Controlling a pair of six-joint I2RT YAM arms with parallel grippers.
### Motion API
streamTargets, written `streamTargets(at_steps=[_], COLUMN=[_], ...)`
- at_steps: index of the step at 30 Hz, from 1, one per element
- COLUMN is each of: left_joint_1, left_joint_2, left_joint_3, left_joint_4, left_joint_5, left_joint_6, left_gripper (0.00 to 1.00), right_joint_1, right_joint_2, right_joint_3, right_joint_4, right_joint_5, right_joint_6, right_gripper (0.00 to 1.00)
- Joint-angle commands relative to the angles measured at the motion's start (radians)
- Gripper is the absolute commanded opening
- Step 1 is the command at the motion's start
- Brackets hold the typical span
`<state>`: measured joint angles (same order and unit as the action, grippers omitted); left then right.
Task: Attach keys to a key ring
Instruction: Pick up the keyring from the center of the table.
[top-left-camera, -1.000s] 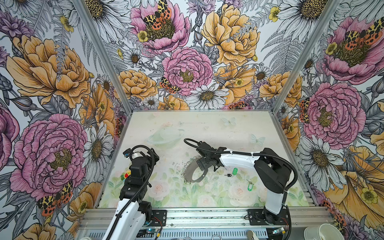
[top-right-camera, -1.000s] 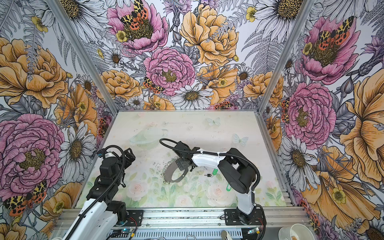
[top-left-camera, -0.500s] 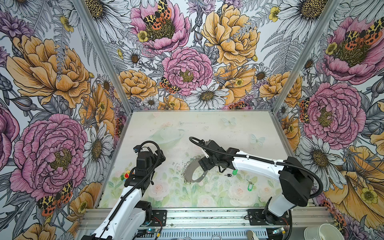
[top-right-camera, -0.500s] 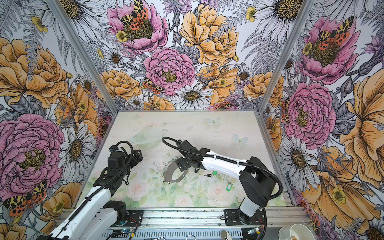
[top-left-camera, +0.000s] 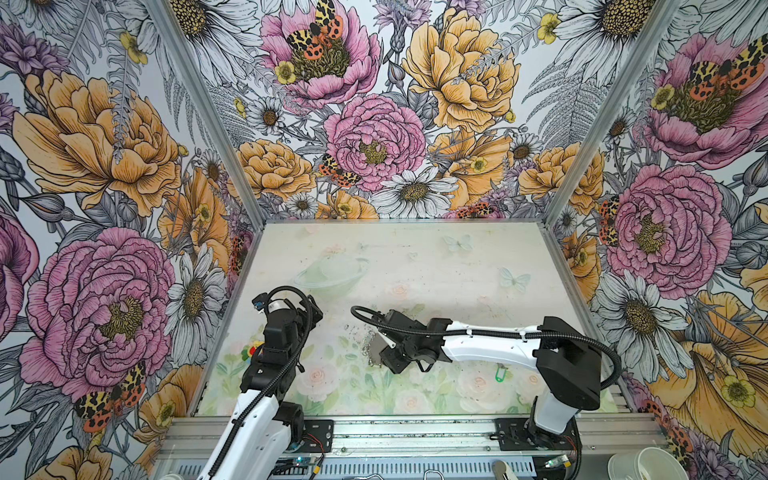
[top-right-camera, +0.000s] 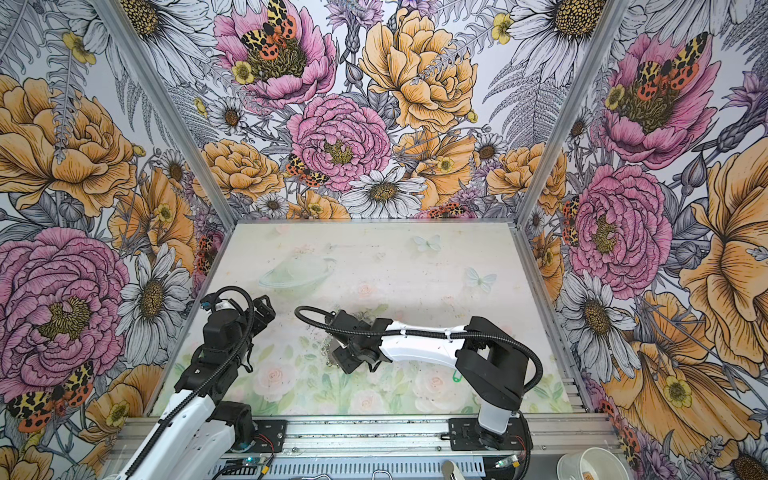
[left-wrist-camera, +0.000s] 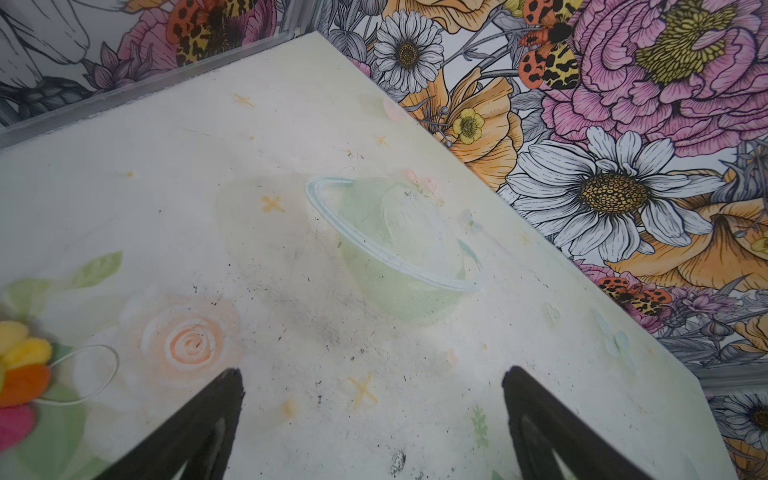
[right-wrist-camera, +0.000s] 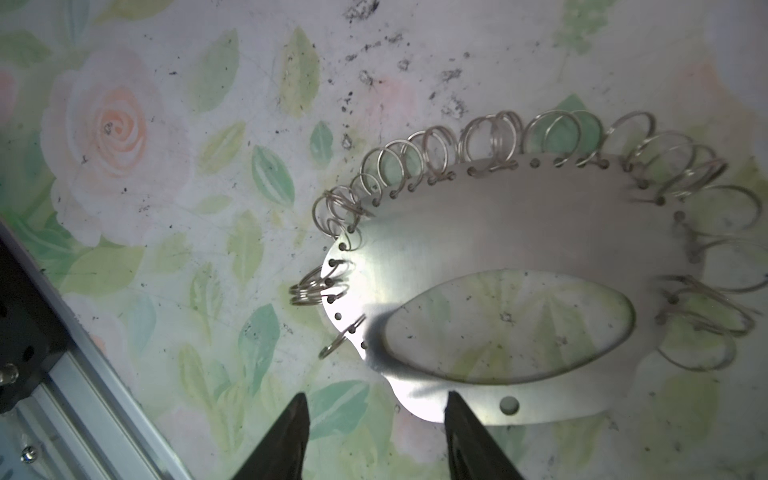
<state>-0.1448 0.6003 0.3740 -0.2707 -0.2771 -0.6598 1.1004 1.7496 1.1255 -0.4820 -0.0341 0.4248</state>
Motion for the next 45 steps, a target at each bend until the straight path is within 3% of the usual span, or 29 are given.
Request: streamTargets(at_steps=[1,20,34,37,45], left_joint_1=[0.013,0.025,0.030,0.031,0.032], left_joint_2=[-0.006,0.003,0.004,0.003,0.028], left_joint_3=[-0.001,-0.009,-0.018,-0.020,-0.002], left_joint_4=[-0.019,-0.006,0.001,0.001,0.061], left_joint_5=[-0.027,-0.002,0.008,0.010,0.097], left_joint_6=[-0.017,-0.017,-0.018,-0.020,0.015], left_gripper=[0.99,0.99,0.99,0.99,0.99], right_joint_1=[0.021,0.029,0.028,0.028,0.012], right_joint_2=[0.035,0.139,0.120,0.105,-0.056], right_joint_3=[0.051,0.101,0.082,0.073,0.025], right_joint_4=[0.007,0.001,-0.018,-0.019,-0.017], right_joint_5=[-0.031,-0.006,0.047,0.059,0.156], right_joint_6=[0.074,0.160,0.164,0.159,0.024], right_gripper=[0.49,0.29,0.07,0.00,0.00])
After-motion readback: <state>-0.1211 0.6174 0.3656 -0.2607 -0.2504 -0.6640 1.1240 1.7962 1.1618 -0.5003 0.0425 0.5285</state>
